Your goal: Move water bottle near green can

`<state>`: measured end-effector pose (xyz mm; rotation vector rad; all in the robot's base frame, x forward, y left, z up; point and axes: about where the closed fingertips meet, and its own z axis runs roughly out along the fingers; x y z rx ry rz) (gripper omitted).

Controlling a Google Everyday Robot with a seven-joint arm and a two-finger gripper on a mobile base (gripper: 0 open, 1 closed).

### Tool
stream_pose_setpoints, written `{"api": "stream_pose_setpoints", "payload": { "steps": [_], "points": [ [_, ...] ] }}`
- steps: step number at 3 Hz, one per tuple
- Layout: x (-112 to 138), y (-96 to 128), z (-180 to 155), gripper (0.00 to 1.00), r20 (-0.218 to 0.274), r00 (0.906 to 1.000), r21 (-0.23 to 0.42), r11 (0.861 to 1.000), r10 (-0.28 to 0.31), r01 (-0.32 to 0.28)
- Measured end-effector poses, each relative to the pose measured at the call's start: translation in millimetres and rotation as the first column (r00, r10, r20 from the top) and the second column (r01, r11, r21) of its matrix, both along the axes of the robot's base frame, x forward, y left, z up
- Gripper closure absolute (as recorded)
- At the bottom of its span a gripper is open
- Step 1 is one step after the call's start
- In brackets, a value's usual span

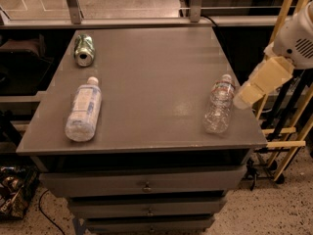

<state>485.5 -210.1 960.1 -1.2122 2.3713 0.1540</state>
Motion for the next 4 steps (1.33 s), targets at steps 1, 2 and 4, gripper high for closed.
{"api": "stream_pose_setpoints", "payload": {
  "steps": [1,2,4],
  "points": [
    [20.1,3.0,-17.0,0.00,-0.034,0.9927,0.104,0.987,-0.116,0.119],
    [41.7,8.3,-34.0,0.00,-0.059,0.9767,0.142,0.967,-0.206,0.213],
    [69.5,7.2,-82.8,0.00,-0.159,0.9215,0.112,0.921,-0.354,0.373]
  ]
}}
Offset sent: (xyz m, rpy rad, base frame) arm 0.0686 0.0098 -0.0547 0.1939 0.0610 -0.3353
